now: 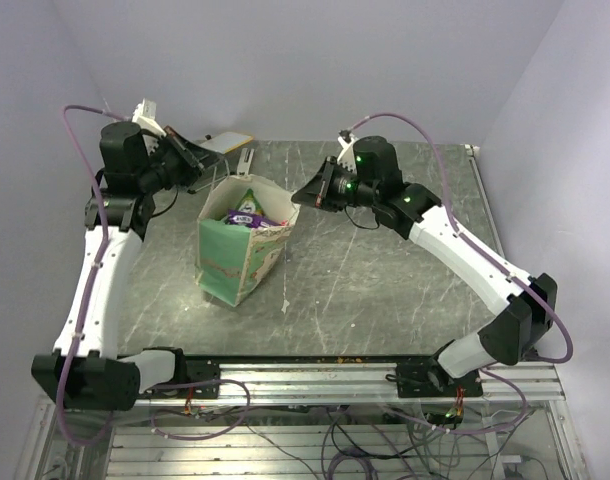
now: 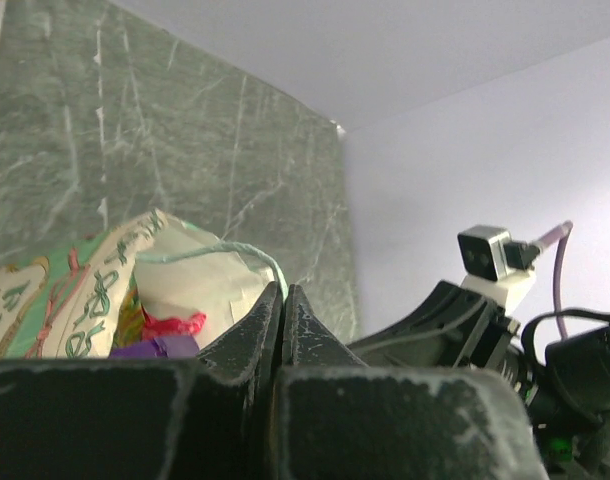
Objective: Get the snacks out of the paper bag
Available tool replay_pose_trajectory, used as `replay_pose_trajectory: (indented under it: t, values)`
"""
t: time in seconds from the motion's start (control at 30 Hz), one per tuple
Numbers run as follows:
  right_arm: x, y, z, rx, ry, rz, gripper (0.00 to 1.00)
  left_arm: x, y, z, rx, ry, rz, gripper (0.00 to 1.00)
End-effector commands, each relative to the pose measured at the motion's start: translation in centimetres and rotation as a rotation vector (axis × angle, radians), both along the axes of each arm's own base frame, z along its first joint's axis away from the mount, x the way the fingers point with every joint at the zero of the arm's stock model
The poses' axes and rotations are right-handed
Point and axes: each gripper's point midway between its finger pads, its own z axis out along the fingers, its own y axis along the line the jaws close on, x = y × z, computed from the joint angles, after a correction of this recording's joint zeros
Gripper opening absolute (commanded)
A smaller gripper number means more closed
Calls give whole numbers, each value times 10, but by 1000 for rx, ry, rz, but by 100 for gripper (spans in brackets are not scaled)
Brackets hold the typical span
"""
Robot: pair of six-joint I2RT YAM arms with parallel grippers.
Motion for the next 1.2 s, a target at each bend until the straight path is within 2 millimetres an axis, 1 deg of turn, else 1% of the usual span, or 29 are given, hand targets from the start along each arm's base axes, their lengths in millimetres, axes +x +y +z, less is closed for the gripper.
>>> replay_pose_trajectory:
  t: [0.0, 0.07, 0.13, 0.27, 0.37, 0.43, 0.57, 0.63, 0.7, 0.93, 1.0, 1.03, 1.1, 1.17]
  values:
    - [-2, -10, 22, 47, -43, -52, 0, -27, 15, -8, 109, 22, 38, 7]
    - [-3, -16, 17, 21, -44, -72, 0, -33, 20, -15, 136, 55, 58, 7]
    - [-4, -22, 12, -15, -50, -83, 0, -37, 22, -15, 144, 63, 65, 7]
    - [-4, -35, 1, -83, -44, -114, 0, -38, 19, -6, 115, 38, 58, 7]
    - [-5, -37, -5, -120, -50, -94, 0, -31, 11, 4, 69, 12, 30, 7]
    - [-5, -37, -6, -144, -62, -68, 0, -26, 10, 10, 50, 4, 28, 7]
    - [-2, -26, -2, -156, -101, 7, 0, -13, 12, 24, 37, -28, 54, 7]
    - [-2, -15, 0, -138, -112, 64, 0, -5, 16, 33, 46, -58, 68, 7]
    - [1, -4, 0, -124, -115, 106, 0, 3, 20, 47, 62, -91, 90, 7]
    - [25, 34, 0, -54, -97, 179, 0, 28, 40, 89, 151, -212, 156, 7]
    - [31, 44, 1, -31, -92, 200, 0, 35, 41, 100, 156, -249, 164, 7]
    - [32, 48, 0, -24, -86, 211, 0, 37, 40, 105, 152, -267, 160, 7]
    - [31, 51, -8, -19, -68, 237, 0, 40, 36, 108, 127, -286, 138, 7]
    - [29, 47, -25, -45, -42, 246, 0, 40, 27, 104, 84, -293, 95, 7]
